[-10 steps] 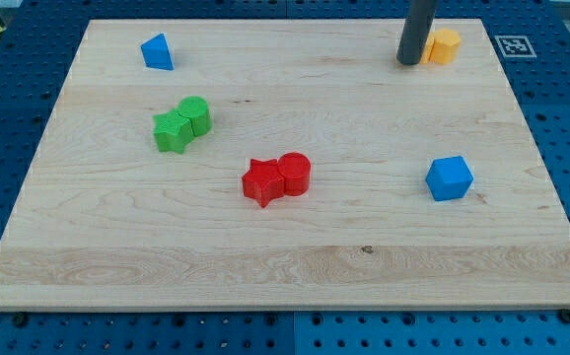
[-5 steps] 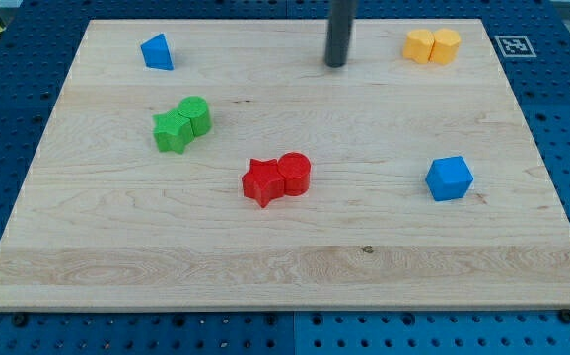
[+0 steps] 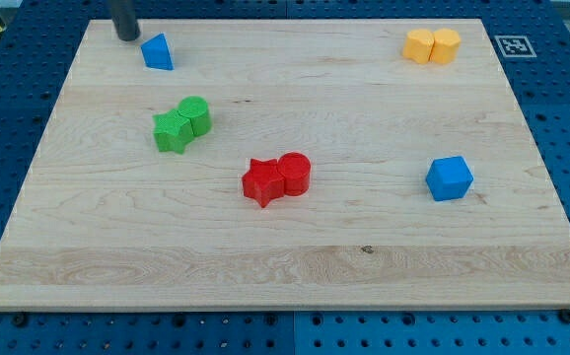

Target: Push blue triangle towards center right

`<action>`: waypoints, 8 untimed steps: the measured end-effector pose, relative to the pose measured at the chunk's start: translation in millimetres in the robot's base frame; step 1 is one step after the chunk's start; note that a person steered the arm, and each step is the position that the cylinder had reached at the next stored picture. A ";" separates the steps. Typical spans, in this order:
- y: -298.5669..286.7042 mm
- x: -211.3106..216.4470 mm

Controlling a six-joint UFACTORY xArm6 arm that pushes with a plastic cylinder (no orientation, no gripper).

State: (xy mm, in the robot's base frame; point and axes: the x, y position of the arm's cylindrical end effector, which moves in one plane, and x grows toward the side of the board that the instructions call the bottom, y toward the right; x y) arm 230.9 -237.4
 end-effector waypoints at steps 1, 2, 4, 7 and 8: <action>19.4 7.0; 46.4 26.4; 64.4 56.4; 72.1 84.7; 85.3 100.7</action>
State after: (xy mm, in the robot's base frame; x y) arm 331.6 -152.1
